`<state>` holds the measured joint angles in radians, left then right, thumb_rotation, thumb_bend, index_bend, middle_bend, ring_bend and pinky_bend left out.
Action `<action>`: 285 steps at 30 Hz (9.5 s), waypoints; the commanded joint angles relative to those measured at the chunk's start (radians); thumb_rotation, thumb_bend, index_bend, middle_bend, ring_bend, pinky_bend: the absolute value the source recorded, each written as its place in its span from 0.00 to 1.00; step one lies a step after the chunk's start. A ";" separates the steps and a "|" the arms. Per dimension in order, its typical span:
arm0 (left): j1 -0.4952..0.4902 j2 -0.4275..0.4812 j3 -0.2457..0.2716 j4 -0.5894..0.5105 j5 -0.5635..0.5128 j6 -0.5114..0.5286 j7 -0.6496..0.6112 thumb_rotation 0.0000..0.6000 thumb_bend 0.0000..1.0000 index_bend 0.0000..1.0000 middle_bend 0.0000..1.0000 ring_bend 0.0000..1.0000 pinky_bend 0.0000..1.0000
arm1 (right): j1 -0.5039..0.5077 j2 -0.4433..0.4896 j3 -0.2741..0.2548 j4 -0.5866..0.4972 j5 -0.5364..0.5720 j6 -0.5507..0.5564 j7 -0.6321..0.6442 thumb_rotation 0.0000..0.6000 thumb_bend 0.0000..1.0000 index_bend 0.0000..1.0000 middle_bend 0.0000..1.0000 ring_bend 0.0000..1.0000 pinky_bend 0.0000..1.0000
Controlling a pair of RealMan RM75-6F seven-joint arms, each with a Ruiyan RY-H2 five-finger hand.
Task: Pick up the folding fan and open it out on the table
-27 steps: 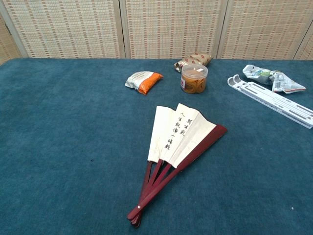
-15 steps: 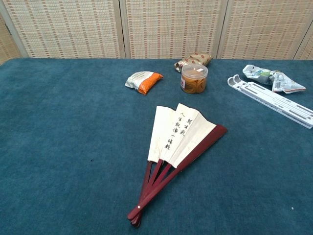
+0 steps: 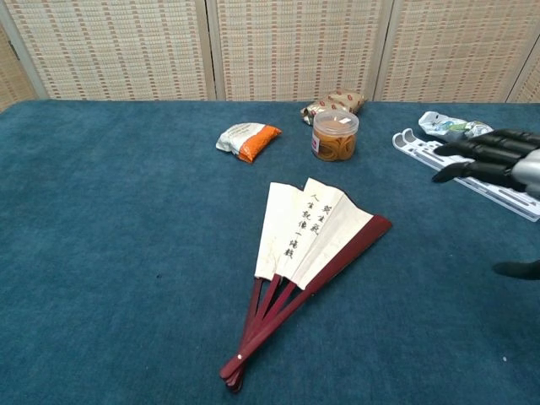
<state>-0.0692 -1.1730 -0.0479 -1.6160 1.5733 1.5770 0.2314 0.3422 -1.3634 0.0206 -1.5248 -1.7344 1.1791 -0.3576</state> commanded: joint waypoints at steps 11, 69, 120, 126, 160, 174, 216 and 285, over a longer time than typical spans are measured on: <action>-0.006 0.001 -0.004 0.004 -0.016 -0.014 -0.009 1.00 0.44 0.00 0.00 0.00 0.06 | 0.149 -0.345 0.041 0.311 0.024 -0.089 0.032 1.00 0.17 0.31 0.00 0.00 0.00; -0.101 0.024 -0.008 0.120 0.031 -0.109 -0.426 1.00 0.45 0.02 0.01 0.00 0.13 | 0.385 -0.265 0.369 -0.194 0.487 -0.176 -0.133 1.00 0.63 0.68 0.12 0.00 0.00; -0.300 -0.218 -0.138 -0.077 -0.203 -0.269 -0.884 1.00 0.39 0.05 0.08 0.00 0.17 | 0.909 -0.512 0.623 -0.084 1.068 0.167 -0.299 1.00 0.63 0.68 0.13 0.00 0.00; -0.304 -0.264 -0.191 -0.068 -0.270 -0.250 -0.835 1.00 0.39 0.12 0.12 0.02 0.18 | 0.925 -0.540 0.630 -0.064 1.067 0.185 -0.291 1.00 0.63 0.68 0.13 0.00 0.00; -0.318 -0.254 -0.303 0.135 -0.269 -0.172 -0.626 1.00 0.62 0.55 0.58 0.25 0.15 | 0.737 -0.310 0.534 -0.163 1.011 0.147 -0.238 1.00 0.63 0.67 0.13 0.00 0.00; -0.379 -0.303 -0.278 0.293 -0.168 -0.133 -0.537 1.00 0.55 0.37 0.36 0.17 0.11 | 0.694 -0.344 0.478 -0.099 0.865 0.127 -0.055 1.00 0.63 0.64 0.13 0.00 0.00; -0.352 -0.556 -0.014 1.087 -0.039 -0.181 -0.442 1.00 0.47 0.00 0.00 0.00 0.03 | 0.329 -0.394 0.026 0.166 0.412 0.112 0.149 1.00 0.36 0.00 0.02 0.00 0.00; -0.434 0.181 0.074 -0.144 -0.633 -0.597 0.394 1.00 0.38 0.00 0.00 0.00 0.06 | 0.035 -0.043 -0.016 -0.122 0.214 0.165 0.115 1.00 0.31 0.00 0.00 0.00 0.00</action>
<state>-0.4911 -1.0249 -0.0026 -1.6513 1.0922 0.9528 0.4598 0.3790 -1.4079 0.0040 -1.6483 -1.5194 1.3438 -0.2446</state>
